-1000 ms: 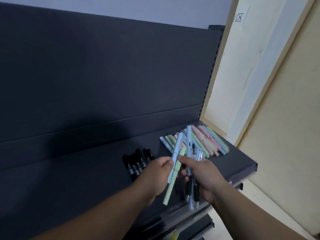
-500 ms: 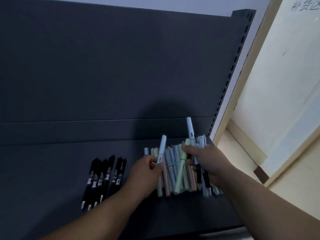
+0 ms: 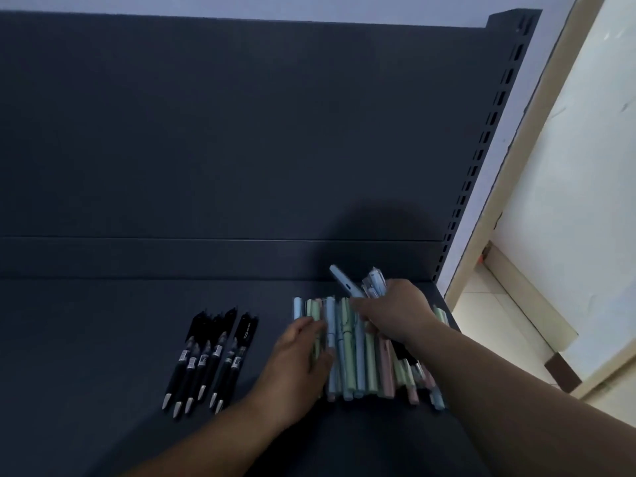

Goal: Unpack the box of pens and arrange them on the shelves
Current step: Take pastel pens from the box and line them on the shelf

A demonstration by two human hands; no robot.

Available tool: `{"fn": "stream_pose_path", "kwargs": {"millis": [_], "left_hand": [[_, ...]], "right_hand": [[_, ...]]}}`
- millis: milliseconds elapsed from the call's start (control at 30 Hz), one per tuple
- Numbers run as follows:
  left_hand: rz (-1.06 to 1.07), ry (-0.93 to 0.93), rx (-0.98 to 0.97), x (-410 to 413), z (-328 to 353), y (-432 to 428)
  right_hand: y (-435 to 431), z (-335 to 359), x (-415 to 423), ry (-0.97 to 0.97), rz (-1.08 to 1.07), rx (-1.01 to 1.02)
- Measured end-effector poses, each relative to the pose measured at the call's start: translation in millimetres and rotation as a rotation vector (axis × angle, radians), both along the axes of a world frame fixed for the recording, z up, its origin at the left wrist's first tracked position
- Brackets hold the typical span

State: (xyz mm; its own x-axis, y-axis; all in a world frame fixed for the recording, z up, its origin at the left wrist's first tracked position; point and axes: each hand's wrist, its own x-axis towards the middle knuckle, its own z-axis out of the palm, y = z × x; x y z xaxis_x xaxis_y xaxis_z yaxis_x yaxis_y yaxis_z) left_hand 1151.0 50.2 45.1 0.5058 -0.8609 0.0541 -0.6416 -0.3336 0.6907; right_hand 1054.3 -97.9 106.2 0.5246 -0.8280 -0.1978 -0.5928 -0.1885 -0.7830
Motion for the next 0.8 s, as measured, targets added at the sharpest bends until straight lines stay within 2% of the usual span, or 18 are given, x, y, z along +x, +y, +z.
{"fn": "stream_pose_path", "kwargs": {"millis": [133, 233, 367, 433, 533, 600, 700, 800], "left_hand": [[0.035, 0.003, -0.067, -1.2, -1.0, -4.2], [0.089, 0.004, -0.125, 0.0, 5.0, -6.3], [0.179, 0.052, -0.213, -3.6, 26.7, -13.1], [0.189, 0.174, -0.221, -8.8, 41.1, -17.9], [0.21, 0.58, -0.256, -15.8, 60.0, -24.7], [0.223, 0.748, -0.279, -14.4, 65.8, -28.5], [0.241, 0.893, -0.353, -8.1, 71.5, -27.7], [0.21, 0.921, -0.404, -1.8, 75.6, -22.1]], "right_hand": [[7.7, 5.4, -11.7, -0.169, -0.022, 0.121], [15.5, 9.3, -23.7, -0.31, -0.013, 0.295], [21.1, 9.9, -35.3, -0.403, -0.015, 0.479], [24.2, 11.2, -38.3, -0.417, 0.003, 0.534], [31.2, 13.0, -41.7, -0.399, 0.092, 0.568], [35.4, 14.1, -44.6, -0.355, 0.143, 0.555], [35.4, 14.8, -50.3, -0.297, 0.155, 0.481], [29.6, 15.9, -54.9, -0.344, 0.059, 0.409]]}}
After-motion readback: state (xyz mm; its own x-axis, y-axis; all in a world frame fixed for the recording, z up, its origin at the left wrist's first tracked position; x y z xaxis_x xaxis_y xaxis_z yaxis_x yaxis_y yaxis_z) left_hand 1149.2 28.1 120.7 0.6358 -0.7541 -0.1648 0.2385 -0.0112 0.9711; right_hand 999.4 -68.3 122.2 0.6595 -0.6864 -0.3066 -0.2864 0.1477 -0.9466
